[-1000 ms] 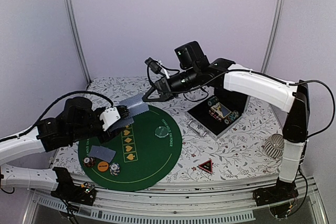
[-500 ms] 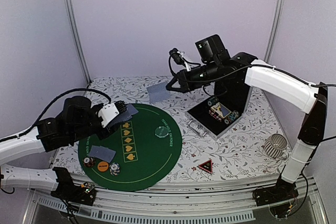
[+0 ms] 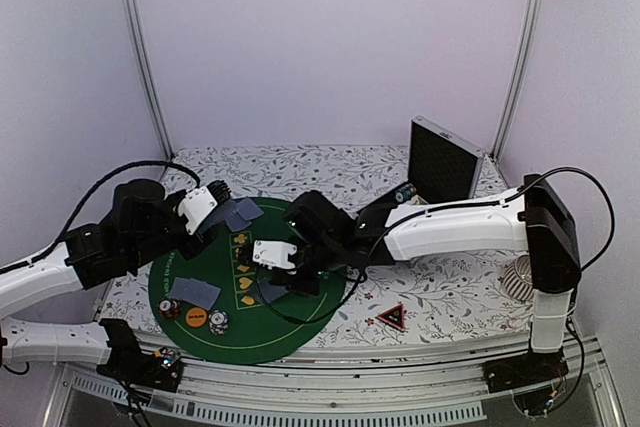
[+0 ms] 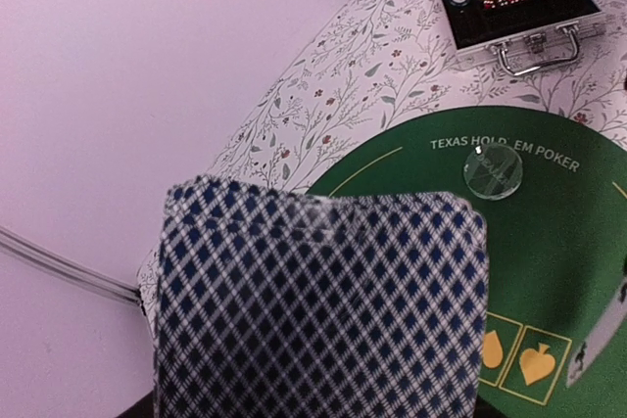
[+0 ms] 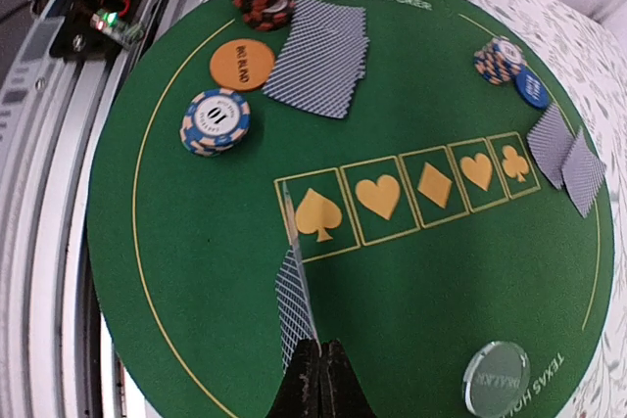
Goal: Distribute texas hold em gaming equipment
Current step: Flop the poker card in the community card area.
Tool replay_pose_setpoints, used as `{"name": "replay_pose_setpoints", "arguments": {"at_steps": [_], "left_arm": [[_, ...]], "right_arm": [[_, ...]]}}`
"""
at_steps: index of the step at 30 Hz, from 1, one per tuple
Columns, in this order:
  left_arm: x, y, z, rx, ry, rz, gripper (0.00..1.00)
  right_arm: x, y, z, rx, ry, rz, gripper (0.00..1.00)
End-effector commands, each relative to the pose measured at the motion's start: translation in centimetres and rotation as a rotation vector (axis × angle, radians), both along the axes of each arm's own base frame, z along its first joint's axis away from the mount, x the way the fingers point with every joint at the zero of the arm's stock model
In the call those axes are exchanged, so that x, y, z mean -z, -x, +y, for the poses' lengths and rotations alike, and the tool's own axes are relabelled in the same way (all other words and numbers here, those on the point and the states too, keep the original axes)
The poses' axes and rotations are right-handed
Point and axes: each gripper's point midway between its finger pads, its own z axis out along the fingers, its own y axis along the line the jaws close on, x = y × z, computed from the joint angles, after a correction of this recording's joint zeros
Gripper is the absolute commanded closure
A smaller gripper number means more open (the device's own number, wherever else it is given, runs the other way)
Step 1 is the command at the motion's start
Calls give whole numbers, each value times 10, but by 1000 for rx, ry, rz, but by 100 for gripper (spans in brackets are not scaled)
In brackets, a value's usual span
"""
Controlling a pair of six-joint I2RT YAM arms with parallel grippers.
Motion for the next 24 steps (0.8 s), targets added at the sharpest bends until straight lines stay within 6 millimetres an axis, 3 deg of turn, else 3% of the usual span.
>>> {"name": "replay_pose_setpoints", "arguments": {"at_steps": [1, 7, 13, 20, 24], "left_arm": [[-22, -4, 1, -12, 70, -47, 43], [-20, -5, 0, -5, 71, -43, 43], [-19, -5, 0, -2, 71, -39, 43], [-16, -7, -2, 2, 69, -28, 43], [-16, -6, -2, 6, 70, -27, 43]], "right_arm": [[5, 10, 32, -240, -50, -265, 98], [-3, 49, 39, -458, -162, -379, 98], [36, 96, -3, -802, -222, -593, 98], [57, 106, -12, -938, -204, -675, 98], [45, 110, -2, -986, -262, -763, 98]]}}
